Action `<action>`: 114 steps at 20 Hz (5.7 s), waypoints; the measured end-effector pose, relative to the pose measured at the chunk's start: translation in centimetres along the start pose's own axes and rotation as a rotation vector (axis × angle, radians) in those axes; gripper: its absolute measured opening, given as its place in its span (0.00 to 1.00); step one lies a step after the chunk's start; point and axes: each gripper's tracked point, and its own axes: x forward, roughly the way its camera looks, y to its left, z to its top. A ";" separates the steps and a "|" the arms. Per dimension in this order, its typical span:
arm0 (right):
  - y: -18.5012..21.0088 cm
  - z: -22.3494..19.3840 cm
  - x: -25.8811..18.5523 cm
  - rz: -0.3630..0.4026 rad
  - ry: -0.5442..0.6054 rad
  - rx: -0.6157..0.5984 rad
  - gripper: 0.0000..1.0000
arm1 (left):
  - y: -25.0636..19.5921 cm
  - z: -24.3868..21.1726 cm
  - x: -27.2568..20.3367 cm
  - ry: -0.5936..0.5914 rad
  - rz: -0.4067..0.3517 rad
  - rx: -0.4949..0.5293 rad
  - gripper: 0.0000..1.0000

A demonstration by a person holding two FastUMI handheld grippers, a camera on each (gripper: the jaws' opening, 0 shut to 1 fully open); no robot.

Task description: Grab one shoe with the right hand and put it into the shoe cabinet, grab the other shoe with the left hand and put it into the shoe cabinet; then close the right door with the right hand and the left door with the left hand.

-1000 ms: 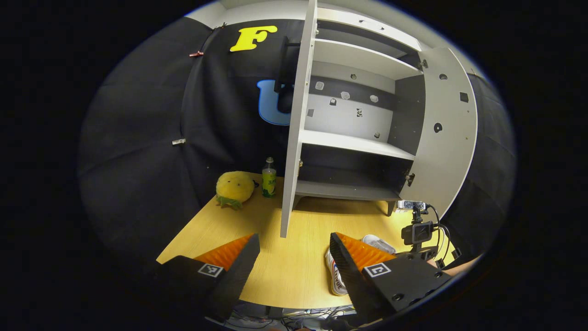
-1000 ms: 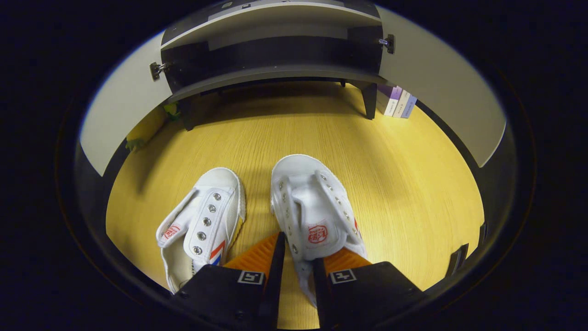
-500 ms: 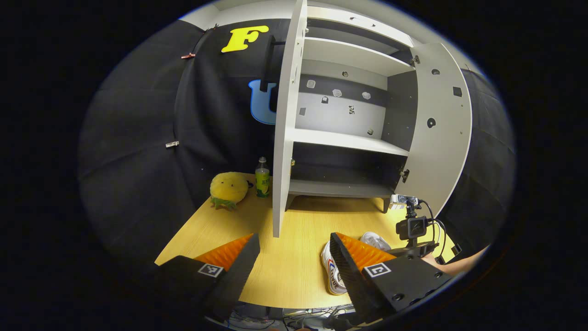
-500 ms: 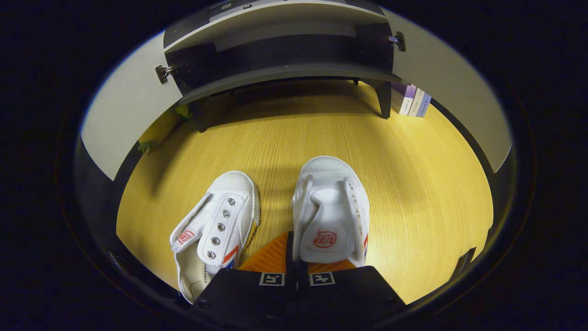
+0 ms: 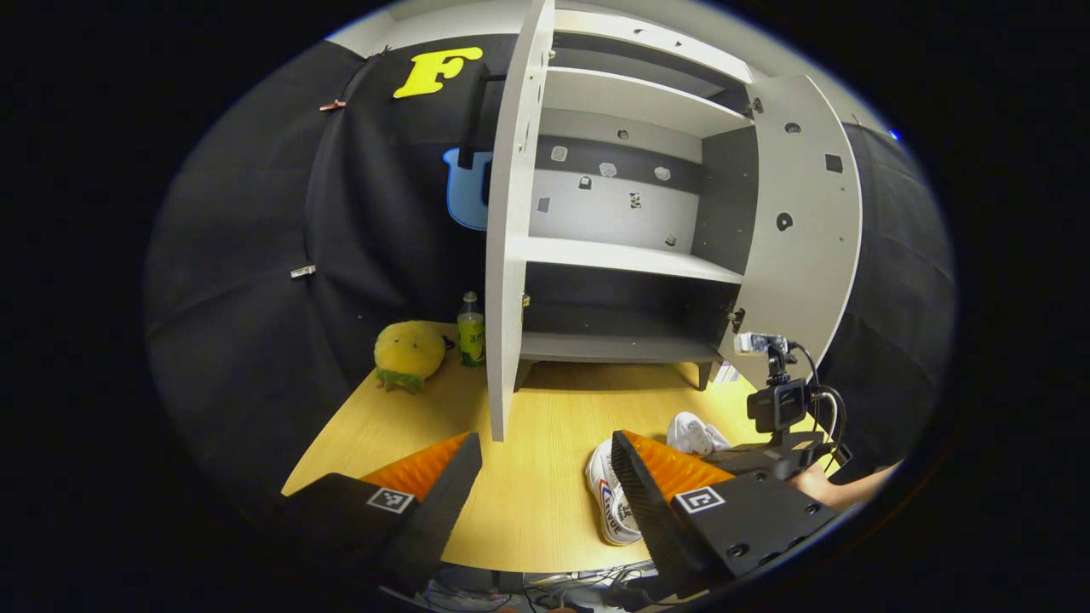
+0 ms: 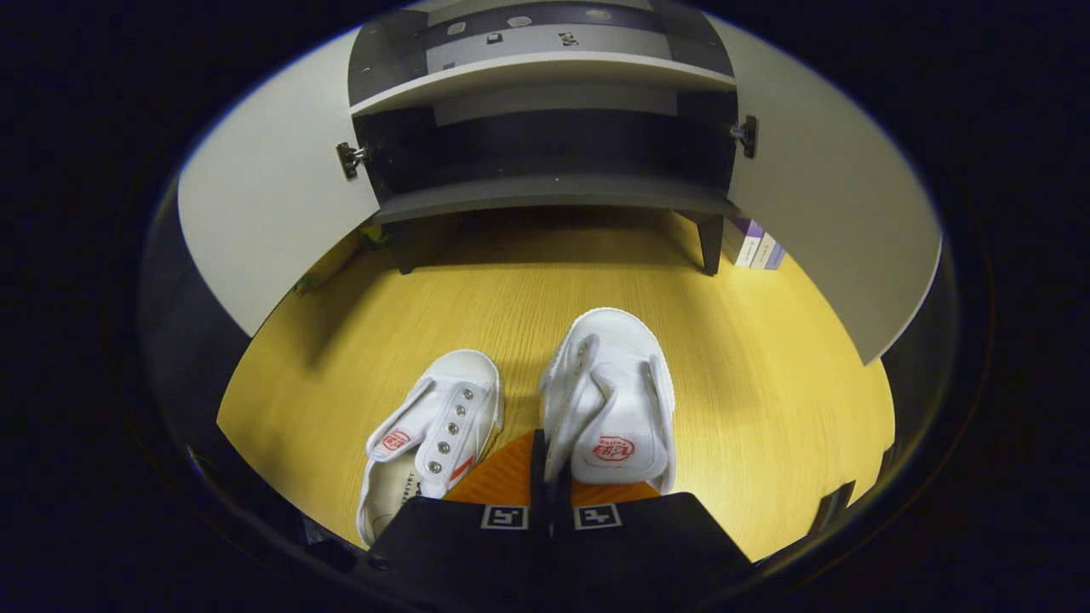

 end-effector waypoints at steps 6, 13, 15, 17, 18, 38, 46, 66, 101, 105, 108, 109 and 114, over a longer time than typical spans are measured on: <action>0.1 7.9 -4.4 -0.014 -0.124 -0.038 0.05 | -0.4 0.4 0.3 -0.035 -0.045 0.053 0.95; 1.6 19.8 -10.0 -0.027 -0.311 -0.070 0.05 | 0.2 1.4 0.8 -0.082 -0.112 0.065 0.95; 2.1 22.7 -11.1 -0.027 -0.349 -0.086 0.05 | 0.5 1.9 1.2 -0.093 -0.122 0.053 0.95; 2.3 25.3 -11.5 -0.030 -0.378 -0.103 0.05 | 0.9 2.4 1.4 -0.100 -0.115 0.059 0.95; 2.2 27.0 -11.3 -0.032 -0.394 -0.109 0.05 | 1.1 2.7 1.5 -0.105 -0.112 0.063 0.96; 0.5 49.1 3.8 0.000 -0.368 -0.236 0.05 | 2.9 8.2 4.0 -0.173 0.151 -0.079 0.95; 0.6 48.9 8.9 0.018 -0.251 -0.216 0.05 | 2.9 8.2 3.9 -0.160 0.216 -0.041 0.95; 1.8 47.7 2.5 0.007 -0.298 -0.076 0.83 | 3.7 6.5 0.5 -0.169 0.236 -0.048 0.95; -8.2 10.3 -15.8 -0.207 -0.398 0.094 0.99 | -7.8 -19.2 15.3 0.435 -0.297 0.138 0.95; -7.7 7.3 -14.9 -0.167 -0.300 0.074 0.99 | -7.9 -19.9 17.3 0.459 -0.245 0.135 0.90; -6.8 7.1 -14.2 -0.122 -0.270 0.041 0.99 | -8.2 -20.6 18.4 0.484 -0.216 0.136 0.75; -6.2 7.3 -14.0 -0.101 -0.263 0.023 0.99 | -8.1 -20.7 18.6 0.487 -0.203 0.135 0.71; -4.3 8.6 -13.8 0.002 -0.268 -0.057 0.99 | -8.3 -21.1 19.3 0.507 -0.118 0.146 0.48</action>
